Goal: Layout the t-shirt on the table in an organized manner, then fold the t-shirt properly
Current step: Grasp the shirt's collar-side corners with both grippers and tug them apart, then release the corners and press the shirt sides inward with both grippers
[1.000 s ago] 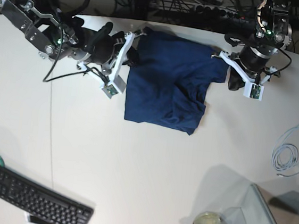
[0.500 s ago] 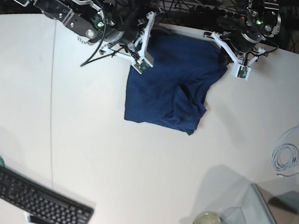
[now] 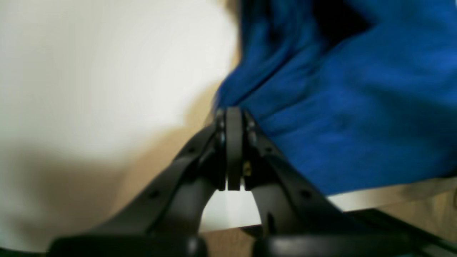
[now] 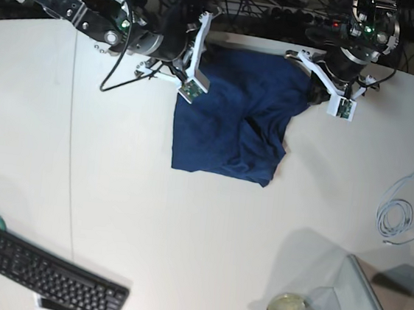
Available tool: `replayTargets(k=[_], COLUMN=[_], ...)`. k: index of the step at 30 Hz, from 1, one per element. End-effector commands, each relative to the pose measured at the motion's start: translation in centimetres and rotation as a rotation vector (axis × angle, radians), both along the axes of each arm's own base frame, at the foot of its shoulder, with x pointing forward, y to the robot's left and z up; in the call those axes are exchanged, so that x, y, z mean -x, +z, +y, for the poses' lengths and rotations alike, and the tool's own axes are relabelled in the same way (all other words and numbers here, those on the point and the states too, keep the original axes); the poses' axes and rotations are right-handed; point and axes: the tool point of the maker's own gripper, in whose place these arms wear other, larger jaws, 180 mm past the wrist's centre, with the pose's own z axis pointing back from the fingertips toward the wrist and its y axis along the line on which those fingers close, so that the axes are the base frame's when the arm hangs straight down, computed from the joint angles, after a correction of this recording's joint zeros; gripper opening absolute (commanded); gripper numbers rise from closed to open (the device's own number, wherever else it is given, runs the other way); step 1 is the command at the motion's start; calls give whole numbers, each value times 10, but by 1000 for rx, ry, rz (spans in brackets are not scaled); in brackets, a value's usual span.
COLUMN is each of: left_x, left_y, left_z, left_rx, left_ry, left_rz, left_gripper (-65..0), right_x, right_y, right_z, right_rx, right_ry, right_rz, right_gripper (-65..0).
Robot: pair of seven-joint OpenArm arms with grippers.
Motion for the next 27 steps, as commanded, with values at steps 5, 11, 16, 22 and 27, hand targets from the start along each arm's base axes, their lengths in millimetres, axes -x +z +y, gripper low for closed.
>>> replayTargets(k=[5,11,16,22,27], left_x=[-13,4,10,-9,-29], left_y=[7,-43,-47,-19,33], left_z=[-11,-1,8,3,-7], left_rx=[27,38,22,16,5], left_ry=[13,53,60,38,0], left_rz=[-49,84,100,17,-125], left_gripper=[-650,-650,-650,-650,-650], right_x=[-24,-24,-13,-19,-51], right_y=[0,-44,-53,-22,19], right_z=[-5,-30,-42,-26,-35], right_rx=[0,101,120,46,9], right_ry=[-64,-119,-132,-111,-157], right_rz=[-25,32,49,0,-67], right_gripper=[-650,-650,-650,-650,-650])
